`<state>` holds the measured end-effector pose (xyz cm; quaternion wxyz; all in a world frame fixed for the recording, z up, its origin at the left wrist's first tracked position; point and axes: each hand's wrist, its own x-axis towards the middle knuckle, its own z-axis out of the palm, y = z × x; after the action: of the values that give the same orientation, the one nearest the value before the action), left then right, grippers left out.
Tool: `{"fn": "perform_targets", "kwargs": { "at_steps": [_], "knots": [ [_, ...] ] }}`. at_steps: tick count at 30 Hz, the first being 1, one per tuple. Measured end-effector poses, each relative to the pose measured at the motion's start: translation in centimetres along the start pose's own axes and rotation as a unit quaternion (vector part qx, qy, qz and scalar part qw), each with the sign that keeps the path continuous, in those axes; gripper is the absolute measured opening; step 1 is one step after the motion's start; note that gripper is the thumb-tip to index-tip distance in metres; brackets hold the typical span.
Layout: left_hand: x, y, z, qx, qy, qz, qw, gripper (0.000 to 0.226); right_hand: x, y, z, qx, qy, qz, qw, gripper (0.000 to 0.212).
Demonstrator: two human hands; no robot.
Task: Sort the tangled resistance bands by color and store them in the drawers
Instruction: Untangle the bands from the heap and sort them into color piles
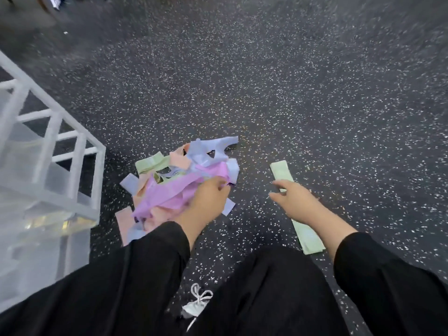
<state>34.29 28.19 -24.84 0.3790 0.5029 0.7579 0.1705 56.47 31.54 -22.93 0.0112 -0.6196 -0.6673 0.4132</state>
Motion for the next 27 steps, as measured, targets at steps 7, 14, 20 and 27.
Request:
{"fn": "perform_targets", "kwargs": {
  "at_steps": [7, 14, 20, 27],
  "knots": [
    [-6.3, -11.1, -3.9, 0.152, 0.031, 0.008, 0.988, 0.028, 1.7, -11.7, 4.9, -0.089, -0.089, -0.137, 0.983, 0.046],
    [-9.3, -18.4, -6.3, 0.193, 0.04, 0.015, 0.98, 0.032, 2.3, -14.9, 14.7, -0.207, -0.167, -0.191, 0.945, 0.038],
    [-10.0, -23.2, -6.4, 0.176, 0.085, 0.007, 0.981, 0.039, 3.0, -15.5, 17.4, -0.21, -0.17, -0.213, 0.939, 0.055],
    [-8.2, -23.5, -5.5, 0.1, 0.131, -0.002, 0.986, 0.053, 4.4, -15.7, 18.6, -0.239, -0.03, -0.271, 0.932, 0.047]
  ]
}}
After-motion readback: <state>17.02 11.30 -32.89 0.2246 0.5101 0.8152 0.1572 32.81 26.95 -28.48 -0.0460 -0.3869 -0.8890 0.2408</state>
